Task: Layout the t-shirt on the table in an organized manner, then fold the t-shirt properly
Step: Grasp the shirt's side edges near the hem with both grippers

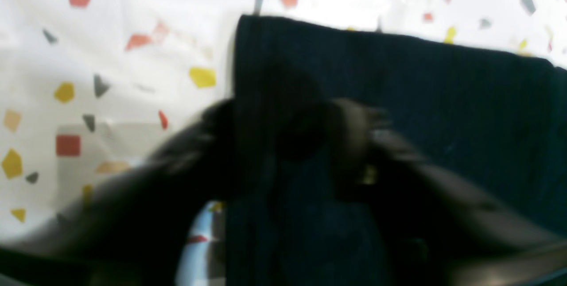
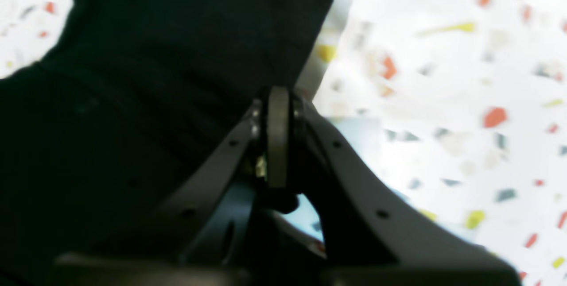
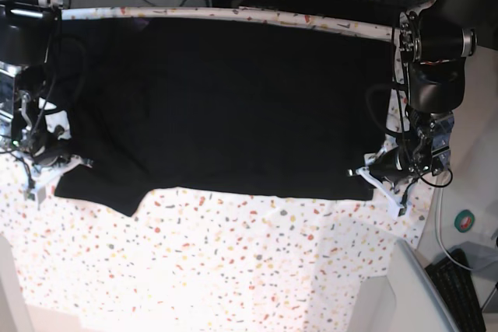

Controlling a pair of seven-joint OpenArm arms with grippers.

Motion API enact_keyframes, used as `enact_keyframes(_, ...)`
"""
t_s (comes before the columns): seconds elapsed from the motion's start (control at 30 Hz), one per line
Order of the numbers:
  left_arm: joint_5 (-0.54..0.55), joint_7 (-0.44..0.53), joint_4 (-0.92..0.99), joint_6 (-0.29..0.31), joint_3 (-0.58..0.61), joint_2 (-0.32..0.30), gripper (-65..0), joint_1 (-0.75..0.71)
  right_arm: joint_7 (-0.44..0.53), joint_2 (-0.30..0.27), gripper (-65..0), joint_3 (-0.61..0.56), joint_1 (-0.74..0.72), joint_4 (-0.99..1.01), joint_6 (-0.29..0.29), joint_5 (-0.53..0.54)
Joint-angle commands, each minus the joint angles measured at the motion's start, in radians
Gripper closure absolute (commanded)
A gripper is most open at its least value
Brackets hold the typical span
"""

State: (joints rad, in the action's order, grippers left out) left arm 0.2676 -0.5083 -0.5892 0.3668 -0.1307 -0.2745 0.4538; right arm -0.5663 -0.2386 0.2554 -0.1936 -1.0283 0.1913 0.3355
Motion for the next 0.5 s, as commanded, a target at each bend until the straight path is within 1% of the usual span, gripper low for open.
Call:
enact_keyframes(0.0, 0.006, -0.029, -0.004, 0.011, -0.002, -0.001, -1.8, 0.009, 0.021, -0.014, 0.0, 0.003, -0.024, -0.02, 0.006, 0.009)
enact_keyframes(0.03, 0.008, -0.029, -0.005, 0.007, -0.004, -0.001, 0.0, 0.009, 0.021, -0.014, 0.0, 0.003, -0.022, -0.02, 0.006, 0.009)
enact_keyframes(0.13, 0.008, -0.054, -0.088, 0.005, -0.004, -0.004, 0.0, -0.026, 0.021, -0.015, 0.0, 0.003, -0.017, -0.02, 0.006, 0.009)
enact_keyframes(0.23, 0.008, -0.129, -0.295, 0.001, -0.005, -0.006, 0.0, -0.129, 0.021, -0.015, 0.0, 0.003, -0.005, -0.019, 0.006, 0.009)
enact_keyframes(0.27, 0.008, -0.157, -0.374, -0.021, -0.01, -0.006, 0.0, -0.169, 0.021, -0.015, 0.0, 0.003, 0.0, -0.02, 0.006, 0.009)
enact_keyframes(0.37, 0.003, -0.235, -0.538, -0.125, -0.082, 0.002, 0.0, -0.255, 0.021, -0.015, 0.0, 0.002, 0.0, -0.02, 0.006, 0.009)
enact_keyframes(0.43, 0.008, -0.303, -0.607, -0.156, -0.123, 0.005, 0.0, -0.287, 0.021, -0.015, 0.0, 0.002, 0.0, -0.02, 0.006, 0.009)
enact_keyframes(0.47, 0.008, -0.324, -0.624, -0.156, -0.134, 0.007, 0.0, -0.3, 0.021, -0.015, 0.0, 0.002, 0.0, -0.02, 0.006, 0.009)
